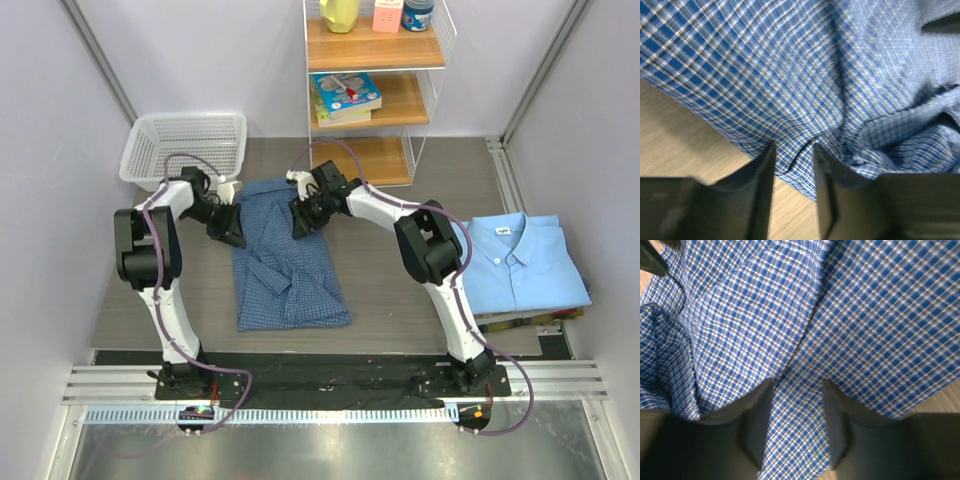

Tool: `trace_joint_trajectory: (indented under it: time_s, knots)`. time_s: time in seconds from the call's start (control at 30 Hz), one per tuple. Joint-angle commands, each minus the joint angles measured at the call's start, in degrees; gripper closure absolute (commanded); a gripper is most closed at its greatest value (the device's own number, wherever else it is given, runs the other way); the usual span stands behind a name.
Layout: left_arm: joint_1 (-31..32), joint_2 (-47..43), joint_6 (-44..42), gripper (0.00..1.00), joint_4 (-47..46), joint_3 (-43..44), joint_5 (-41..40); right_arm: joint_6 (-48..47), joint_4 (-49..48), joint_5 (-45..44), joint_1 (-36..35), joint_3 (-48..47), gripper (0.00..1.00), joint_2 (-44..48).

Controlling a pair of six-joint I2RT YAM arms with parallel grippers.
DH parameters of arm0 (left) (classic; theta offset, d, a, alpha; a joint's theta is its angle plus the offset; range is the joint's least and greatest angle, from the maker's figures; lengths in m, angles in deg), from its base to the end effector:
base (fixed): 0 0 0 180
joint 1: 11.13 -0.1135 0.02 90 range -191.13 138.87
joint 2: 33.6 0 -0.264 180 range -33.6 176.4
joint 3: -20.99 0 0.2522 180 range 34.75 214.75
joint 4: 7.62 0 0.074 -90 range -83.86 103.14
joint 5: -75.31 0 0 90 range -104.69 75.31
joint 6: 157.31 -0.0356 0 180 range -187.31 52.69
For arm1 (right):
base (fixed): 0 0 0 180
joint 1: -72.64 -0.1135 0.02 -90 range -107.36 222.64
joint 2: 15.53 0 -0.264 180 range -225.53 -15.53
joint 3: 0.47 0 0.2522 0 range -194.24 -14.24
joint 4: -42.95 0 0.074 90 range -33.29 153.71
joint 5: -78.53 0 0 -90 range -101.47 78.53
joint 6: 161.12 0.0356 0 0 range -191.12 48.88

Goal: Fold and stack the long sleeve shirts
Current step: Fold the shirt

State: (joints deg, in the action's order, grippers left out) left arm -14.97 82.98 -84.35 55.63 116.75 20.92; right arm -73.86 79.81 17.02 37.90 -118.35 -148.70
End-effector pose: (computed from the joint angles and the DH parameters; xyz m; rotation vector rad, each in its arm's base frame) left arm 0.3850 0.0051 0.1576 0.3687 2.7806 -0.8595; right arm 0.4082 0.3037 0.1564 -1.0141 2.3085 0.8504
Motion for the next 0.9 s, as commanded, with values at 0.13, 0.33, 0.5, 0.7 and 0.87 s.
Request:
trace_joint_trajectory:
  time_s: [0.13, 0.33, 0.5, 0.7, 0.87]
  knots:
    - [-2.23, -13.29, -11.61, 0.4, 7.37, -4.11, 12.37, -4.01, 7.74, 2.26, 2.22, 1.1, 0.3, 13.76]
    - [-1.0, -20.42, -5.21, 0.3, 2.54, -13.79, 12.91, -11.66, 14.76, 5.7, 2.31, 13.75, 0.15, 27.59]
    - [1.81, -21.83, 2.08, 0.24, -0.8, -18.18, 10.01, -23.95, 19.71, 4.21, -1.19, 24.91, 0.12, 36.38]
    - [5.59, -21.65, 8.77, 0.3, -6.25, -19.86, 2.71, -27.41, 11.63, -6.6, -11.73, 35.82, 0.1, 40.88]
    - [6.74, -20.95, 9.65, 0.4, -6.17, -20.03, 2.52, -25.47, 7.06, -9.76, -15.26, 37.67, 0.08, 40.53]
